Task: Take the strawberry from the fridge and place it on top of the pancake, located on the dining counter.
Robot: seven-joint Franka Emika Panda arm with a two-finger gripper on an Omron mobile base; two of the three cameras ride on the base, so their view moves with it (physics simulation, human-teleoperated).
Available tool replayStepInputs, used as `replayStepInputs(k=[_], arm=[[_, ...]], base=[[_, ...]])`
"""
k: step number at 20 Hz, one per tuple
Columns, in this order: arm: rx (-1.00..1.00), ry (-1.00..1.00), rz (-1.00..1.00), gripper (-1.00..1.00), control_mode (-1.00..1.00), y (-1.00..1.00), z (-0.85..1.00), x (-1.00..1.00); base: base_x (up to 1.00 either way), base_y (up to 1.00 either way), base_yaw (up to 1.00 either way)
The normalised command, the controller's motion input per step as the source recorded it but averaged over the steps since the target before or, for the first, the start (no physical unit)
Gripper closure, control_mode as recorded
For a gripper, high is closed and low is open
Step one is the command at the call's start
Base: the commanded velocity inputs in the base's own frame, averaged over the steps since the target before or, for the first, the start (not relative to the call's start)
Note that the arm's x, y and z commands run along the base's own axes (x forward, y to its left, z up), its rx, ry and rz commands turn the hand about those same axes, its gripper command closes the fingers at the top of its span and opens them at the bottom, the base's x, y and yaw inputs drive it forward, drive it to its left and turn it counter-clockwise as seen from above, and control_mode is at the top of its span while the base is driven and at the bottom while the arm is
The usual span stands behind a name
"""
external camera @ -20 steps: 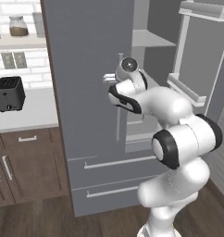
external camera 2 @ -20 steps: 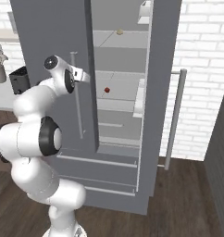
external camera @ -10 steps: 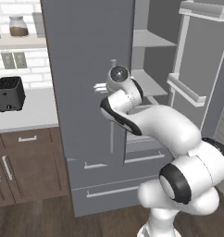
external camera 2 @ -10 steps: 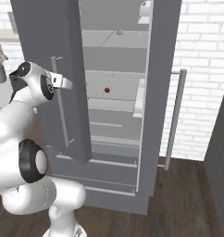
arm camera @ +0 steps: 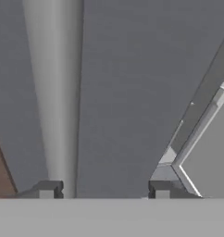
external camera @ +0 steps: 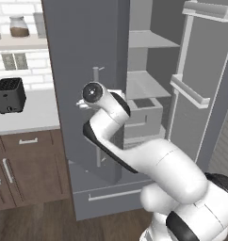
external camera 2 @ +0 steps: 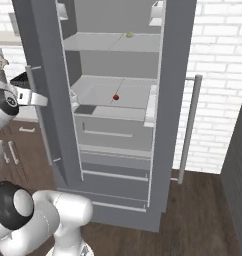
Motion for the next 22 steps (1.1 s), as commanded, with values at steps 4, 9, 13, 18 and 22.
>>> replayStepInputs(k=[4, 9, 13, 18, 22], arm=[[-0.01, 0.0, -0.38, -1.0, -1.0, 0.53, 0.0, -0.98], [0.04, 0.02, -0.11, -1.0, -1.0, -0.33, 0.0, -0.59], [0.33, 0.16, 0.08, -1.0, -1.0, -0.92, 0.0, -0.16], [0.57, 0.21, 0.16, -1.0, -1.0, -1.0, -0.1, 0.01], [0.6, 0.42, 0.08, -1.0, -1.0, -1.0, -0.04, 0.35]], base=[[0.0, 0.0, 0.0], [0.0, 0.0, 0.0], [0.0, 0.0, 0.0], [0.0, 0.0, 0.0], [0.0, 0.0, 0.0]])
